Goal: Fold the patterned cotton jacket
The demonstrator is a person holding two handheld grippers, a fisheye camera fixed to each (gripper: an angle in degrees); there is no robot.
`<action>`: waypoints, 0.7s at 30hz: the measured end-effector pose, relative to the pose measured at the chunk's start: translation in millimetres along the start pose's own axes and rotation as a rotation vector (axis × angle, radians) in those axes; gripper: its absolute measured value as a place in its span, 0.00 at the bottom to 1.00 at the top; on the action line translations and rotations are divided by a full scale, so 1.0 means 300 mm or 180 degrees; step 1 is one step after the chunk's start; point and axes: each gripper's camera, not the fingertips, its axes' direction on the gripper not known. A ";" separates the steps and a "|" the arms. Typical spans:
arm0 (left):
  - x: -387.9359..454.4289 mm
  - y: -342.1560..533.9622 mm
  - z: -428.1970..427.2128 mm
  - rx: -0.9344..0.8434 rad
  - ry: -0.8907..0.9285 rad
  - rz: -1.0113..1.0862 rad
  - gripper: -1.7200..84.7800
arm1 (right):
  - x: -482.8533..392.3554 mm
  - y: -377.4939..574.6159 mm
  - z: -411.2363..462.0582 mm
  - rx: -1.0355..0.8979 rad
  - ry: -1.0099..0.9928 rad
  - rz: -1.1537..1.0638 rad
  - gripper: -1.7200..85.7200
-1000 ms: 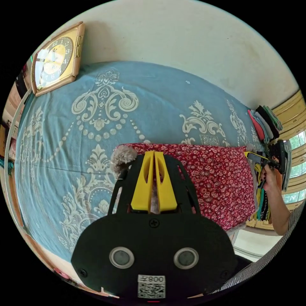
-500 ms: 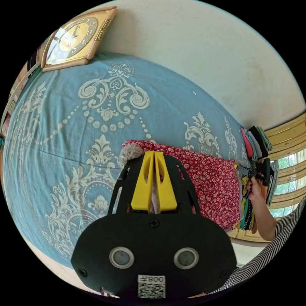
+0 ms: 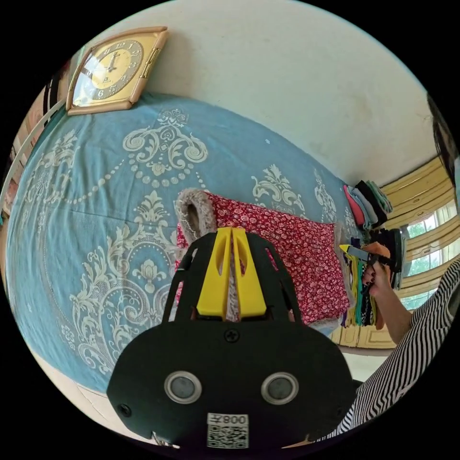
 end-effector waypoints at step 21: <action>-0.123 0.347 0.020 -0.0720 0.0674 -0.0210 0.02 | -0.196 0.274 0.343 -0.1111 -0.0034 -0.0200 0.02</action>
